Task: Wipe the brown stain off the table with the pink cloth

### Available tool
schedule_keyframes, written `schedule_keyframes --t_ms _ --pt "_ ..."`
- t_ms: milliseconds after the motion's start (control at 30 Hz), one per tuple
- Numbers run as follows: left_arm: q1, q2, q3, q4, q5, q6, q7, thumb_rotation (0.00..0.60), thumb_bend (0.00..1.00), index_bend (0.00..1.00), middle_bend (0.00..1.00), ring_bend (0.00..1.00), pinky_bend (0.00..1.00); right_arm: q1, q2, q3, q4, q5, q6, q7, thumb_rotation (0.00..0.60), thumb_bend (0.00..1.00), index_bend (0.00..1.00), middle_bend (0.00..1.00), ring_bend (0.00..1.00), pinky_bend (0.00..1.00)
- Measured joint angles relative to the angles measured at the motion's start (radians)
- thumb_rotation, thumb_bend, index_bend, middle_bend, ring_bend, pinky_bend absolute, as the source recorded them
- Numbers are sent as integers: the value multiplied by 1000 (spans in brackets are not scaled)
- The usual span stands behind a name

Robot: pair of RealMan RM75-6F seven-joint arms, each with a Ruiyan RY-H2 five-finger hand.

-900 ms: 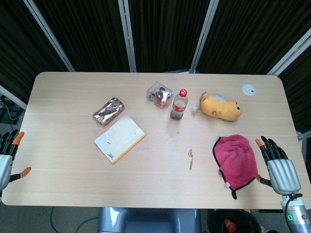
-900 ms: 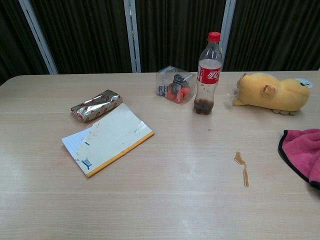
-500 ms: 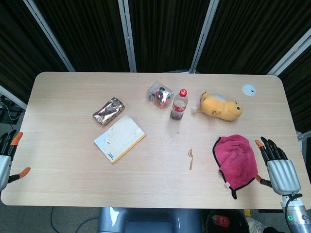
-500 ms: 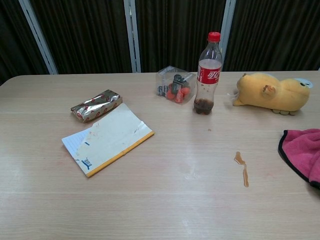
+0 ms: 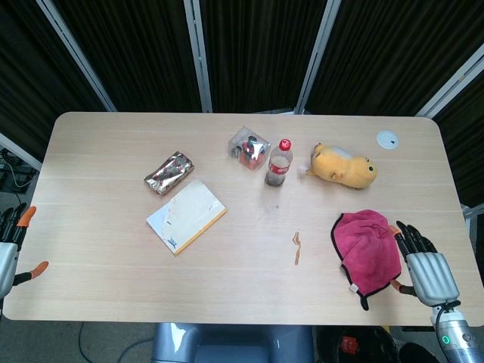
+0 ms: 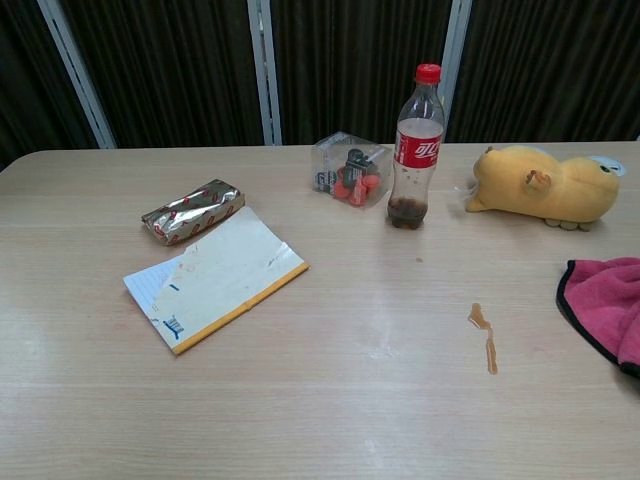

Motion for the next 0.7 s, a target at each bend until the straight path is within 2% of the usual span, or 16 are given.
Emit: schedule_keyframes --t_ms 167,300,533,700 --pt "-2 2 1 -4 1 -6 -12 600 0 0 0 0 0 40 -18 15 -6 49 -60 -111 600 0 0 0 0 188" --pt "-2 4 3 -6 5 -7 -16 600 0 0 0 0 0 84 -59 42 9 131 -124 -191 600 0 2 0 0 188" --pt "1 16 7 -16 -2 -14 -36 600 0 0 0 0 0 170 -143 85 89 279 -226 -311 600 0 16 0 0 188" --pt "2 20 9 -24 3 -13 -39 600 0 0 0 0 0 196 -175 92 143 358 -270 -353 600 0 17 0 0 188"
